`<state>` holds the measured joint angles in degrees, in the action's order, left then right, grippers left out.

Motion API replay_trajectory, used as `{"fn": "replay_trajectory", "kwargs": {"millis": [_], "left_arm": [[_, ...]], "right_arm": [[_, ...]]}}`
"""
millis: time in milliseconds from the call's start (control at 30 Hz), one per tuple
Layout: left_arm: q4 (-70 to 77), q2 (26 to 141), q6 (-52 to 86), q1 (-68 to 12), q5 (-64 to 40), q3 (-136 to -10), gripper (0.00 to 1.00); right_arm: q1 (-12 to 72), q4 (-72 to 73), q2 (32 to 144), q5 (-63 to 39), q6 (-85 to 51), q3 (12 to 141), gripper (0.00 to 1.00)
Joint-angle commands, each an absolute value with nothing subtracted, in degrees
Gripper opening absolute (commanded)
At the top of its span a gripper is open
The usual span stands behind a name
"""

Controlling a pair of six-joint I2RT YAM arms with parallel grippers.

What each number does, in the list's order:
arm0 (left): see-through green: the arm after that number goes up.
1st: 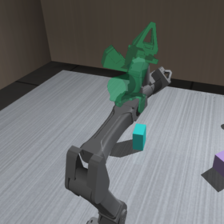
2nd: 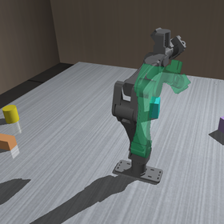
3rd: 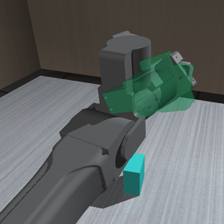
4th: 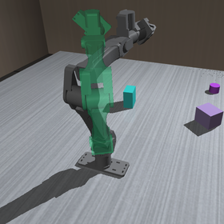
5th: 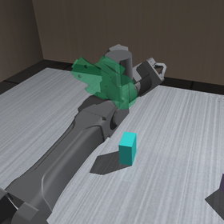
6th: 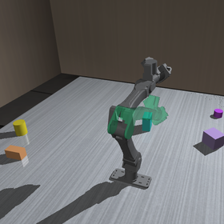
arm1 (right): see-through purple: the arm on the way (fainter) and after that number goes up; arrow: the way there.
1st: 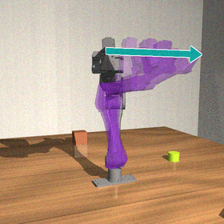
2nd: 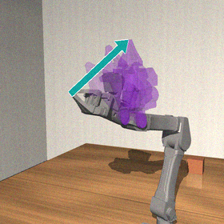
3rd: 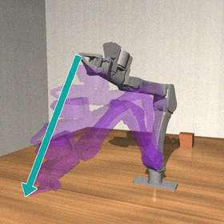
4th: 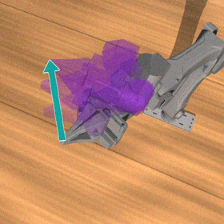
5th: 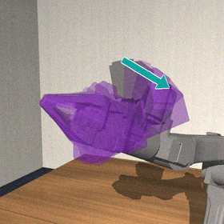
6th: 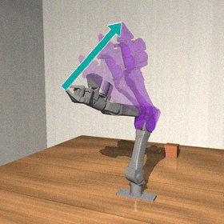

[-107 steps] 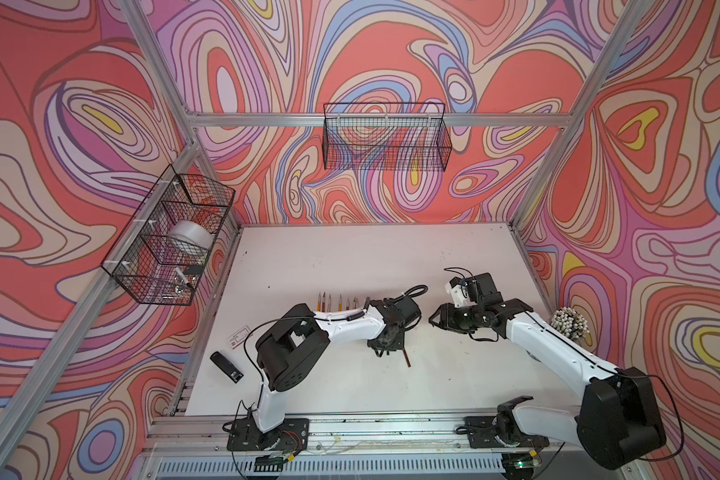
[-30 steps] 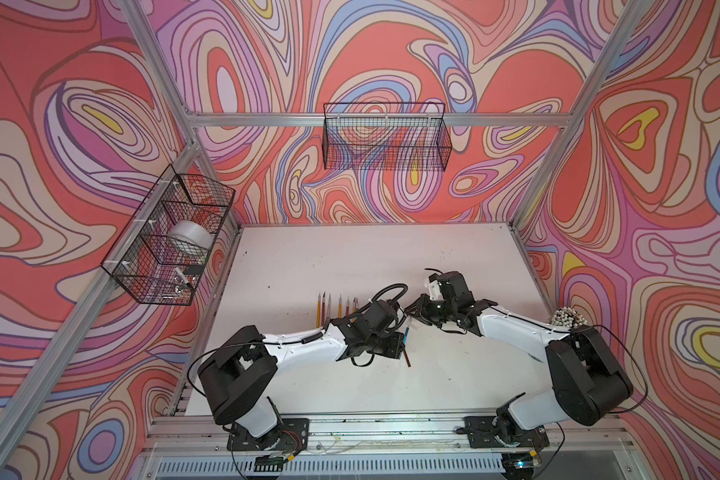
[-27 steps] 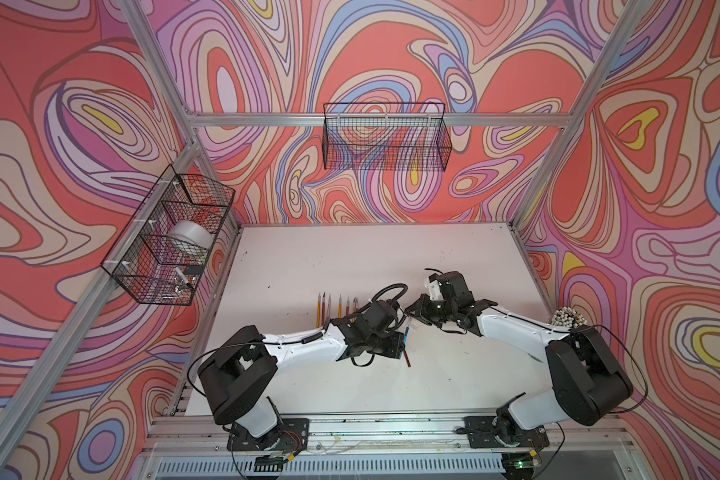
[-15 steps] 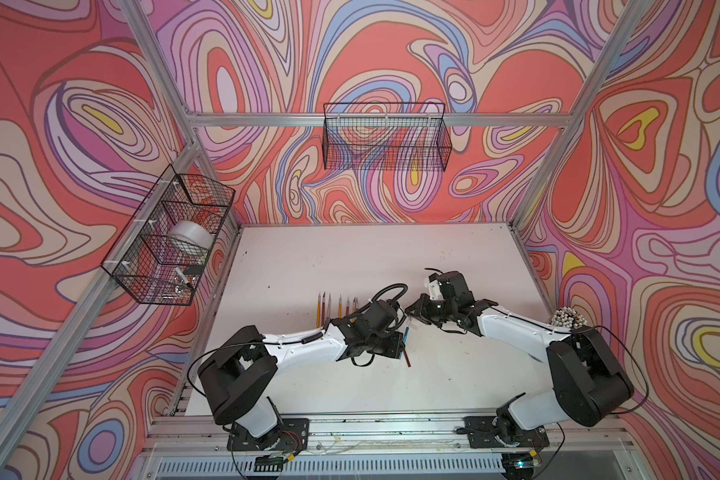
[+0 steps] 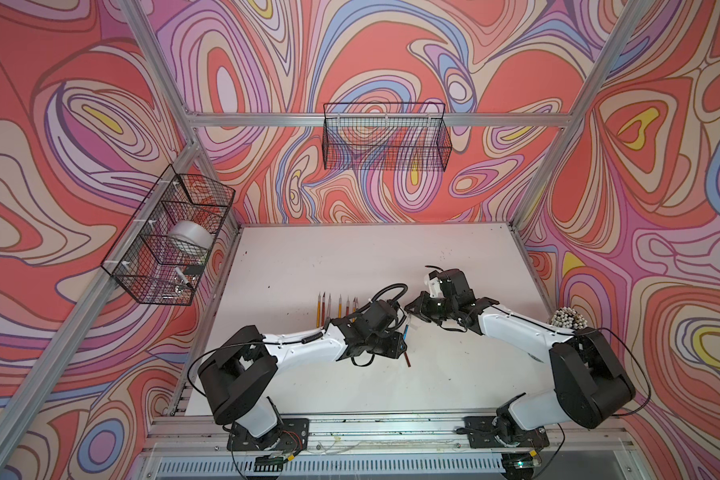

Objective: Remove protective caps from carving knives
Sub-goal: Remove the protective sleeve from the carving knife.

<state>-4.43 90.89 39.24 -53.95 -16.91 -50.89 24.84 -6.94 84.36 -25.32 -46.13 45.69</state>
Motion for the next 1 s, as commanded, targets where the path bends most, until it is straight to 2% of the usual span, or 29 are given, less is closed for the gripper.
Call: {"fn": "replay_trajectory", "kwargs": {"millis": [0,233,967], "left_arm": [[-3.0,91.9,39.2,-53.6,-17.9,-51.6,0.23],[-2.6,91.4,38.5,-53.6,-18.6,-50.9,0.04],[-2.9,87.2,37.2,-53.6,-20.0,-45.0,0.0]], "right_arm": [[25.2,-7.1,82.8,-24.8,-45.6,46.9,0.03],[25.2,-7.1,82.4,-23.2,-46.1,46.3,0.03],[22.3,-10.1,82.2,-16.5,-45.7,50.1,0.0]]}}
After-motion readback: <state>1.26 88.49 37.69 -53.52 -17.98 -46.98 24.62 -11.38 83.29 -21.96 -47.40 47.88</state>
